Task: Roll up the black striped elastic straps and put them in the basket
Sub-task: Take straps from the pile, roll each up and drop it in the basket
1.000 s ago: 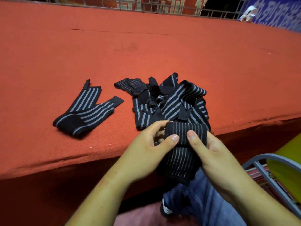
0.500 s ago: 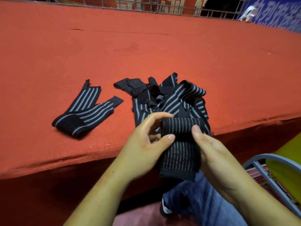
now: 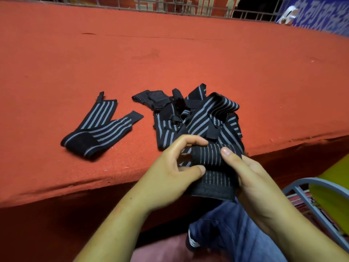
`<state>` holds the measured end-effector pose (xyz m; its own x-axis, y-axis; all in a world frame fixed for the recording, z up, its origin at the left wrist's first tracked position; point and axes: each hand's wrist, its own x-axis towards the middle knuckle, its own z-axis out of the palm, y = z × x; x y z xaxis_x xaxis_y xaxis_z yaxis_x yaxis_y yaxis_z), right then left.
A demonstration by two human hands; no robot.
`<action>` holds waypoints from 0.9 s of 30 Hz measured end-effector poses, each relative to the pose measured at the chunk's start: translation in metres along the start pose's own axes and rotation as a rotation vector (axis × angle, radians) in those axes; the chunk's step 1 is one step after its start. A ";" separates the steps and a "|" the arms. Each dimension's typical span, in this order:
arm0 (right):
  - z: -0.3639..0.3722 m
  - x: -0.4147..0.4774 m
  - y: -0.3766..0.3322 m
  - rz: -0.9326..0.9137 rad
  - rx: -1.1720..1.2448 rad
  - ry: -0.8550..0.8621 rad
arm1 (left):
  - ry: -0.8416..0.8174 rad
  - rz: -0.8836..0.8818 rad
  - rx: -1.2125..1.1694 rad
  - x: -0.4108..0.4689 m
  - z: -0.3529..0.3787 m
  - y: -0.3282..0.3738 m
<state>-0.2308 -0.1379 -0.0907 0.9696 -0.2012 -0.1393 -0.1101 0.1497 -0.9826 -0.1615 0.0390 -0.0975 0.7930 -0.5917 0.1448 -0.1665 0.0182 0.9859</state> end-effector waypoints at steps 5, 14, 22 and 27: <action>0.002 -0.002 -0.001 -0.037 -0.015 -0.010 | 0.022 -0.076 0.025 0.000 0.002 -0.005; 0.009 -0.003 0.006 -0.085 -0.182 -0.058 | -0.030 -0.094 0.046 -0.004 0.006 -0.003; 0.006 -0.004 0.000 -0.182 -0.258 0.032 | -0.002 -0.049 -0.003 0.001 0.005 -0.003; 0.001 -0.003 0.002 -0.107 -0.223 0.027 | -0.028 -0.040 -0.090 0.003 0.005 -0.008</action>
<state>-0.2336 -0.1357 -0.0916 0.9724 -0.2311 -0.0329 -0.0551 -0.0904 -0.9944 -0.1610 0.0328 -0.1049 0.7808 -0.6161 0.1042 -0.0810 0.0655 0.9946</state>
